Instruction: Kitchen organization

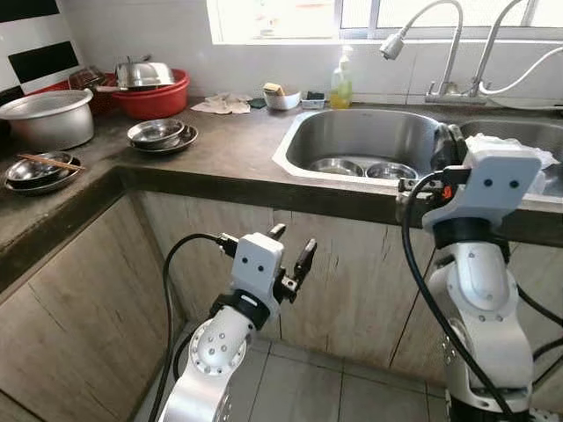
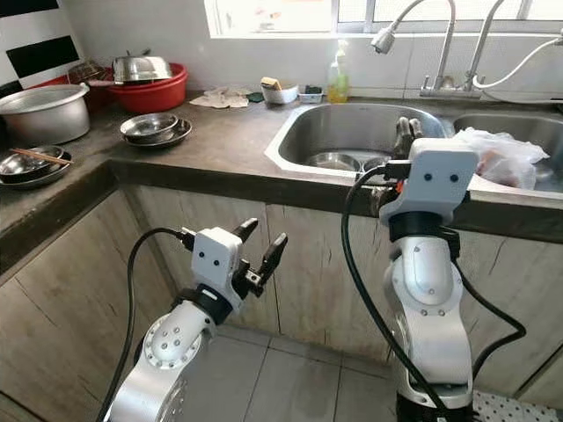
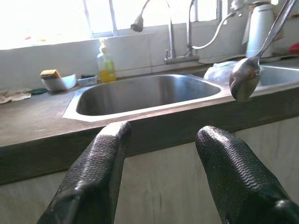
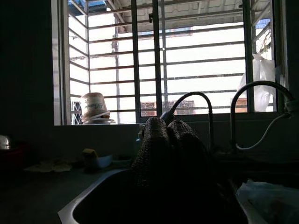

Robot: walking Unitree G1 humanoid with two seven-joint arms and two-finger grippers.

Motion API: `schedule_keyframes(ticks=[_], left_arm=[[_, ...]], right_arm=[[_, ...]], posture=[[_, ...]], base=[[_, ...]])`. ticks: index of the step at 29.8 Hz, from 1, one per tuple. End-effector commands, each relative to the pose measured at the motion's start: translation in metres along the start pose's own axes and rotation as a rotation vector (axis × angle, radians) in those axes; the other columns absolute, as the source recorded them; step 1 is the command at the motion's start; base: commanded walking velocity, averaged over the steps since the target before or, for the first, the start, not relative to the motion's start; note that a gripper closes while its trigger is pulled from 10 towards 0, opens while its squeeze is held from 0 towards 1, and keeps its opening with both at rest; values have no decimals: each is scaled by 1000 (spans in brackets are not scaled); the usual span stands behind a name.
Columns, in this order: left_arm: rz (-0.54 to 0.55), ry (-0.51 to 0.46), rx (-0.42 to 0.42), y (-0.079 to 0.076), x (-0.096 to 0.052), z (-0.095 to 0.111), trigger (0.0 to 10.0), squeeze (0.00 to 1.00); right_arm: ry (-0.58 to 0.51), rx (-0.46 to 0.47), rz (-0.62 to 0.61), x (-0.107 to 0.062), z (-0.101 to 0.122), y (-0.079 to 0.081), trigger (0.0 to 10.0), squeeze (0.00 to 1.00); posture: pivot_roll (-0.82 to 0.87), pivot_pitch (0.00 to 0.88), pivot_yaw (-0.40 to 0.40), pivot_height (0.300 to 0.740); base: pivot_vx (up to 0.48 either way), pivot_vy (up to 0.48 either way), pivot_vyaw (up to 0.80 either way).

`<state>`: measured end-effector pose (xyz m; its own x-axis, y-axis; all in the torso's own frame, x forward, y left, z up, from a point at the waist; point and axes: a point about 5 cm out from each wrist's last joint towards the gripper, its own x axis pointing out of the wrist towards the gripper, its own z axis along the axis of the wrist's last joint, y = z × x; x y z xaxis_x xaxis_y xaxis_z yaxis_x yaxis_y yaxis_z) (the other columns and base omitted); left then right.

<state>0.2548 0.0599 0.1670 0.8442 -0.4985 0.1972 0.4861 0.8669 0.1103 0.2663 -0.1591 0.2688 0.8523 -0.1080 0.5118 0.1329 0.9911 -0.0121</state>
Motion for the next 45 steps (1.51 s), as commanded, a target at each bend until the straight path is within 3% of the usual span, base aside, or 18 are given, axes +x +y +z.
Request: schedule_keyframes(ticks=[1, 26, 37, 45], left_arm=[[5, -21, 19, 2, 1, 5, 10000, 0], [0, -17, 16, 2, 1, 3, 10000, 0], [3, -18, 14, 2, 1, 2, 10000, 0], [-1, -24, 12, 1, 2, 2, 10000, 0]], right_arm=[[-12, 10, 11, 2, 2, 5, 10000, 0], [-3, 11, 4, 3, 0, 3, 10000, 0], [0, 12, 62, 6, -1, 12, 10000, 0], [58, -46, 113, 17, -15, 14, 10000, 0]], posture=[[-2, 0, 6, 740], [-4, 0, 7, 740], [-5, 0, 0, 740], [-10, 0, 0, 740]], base=[[364, 0, 0], [362, 0, -64], [351, 0, 0], [332, 0, 0]])
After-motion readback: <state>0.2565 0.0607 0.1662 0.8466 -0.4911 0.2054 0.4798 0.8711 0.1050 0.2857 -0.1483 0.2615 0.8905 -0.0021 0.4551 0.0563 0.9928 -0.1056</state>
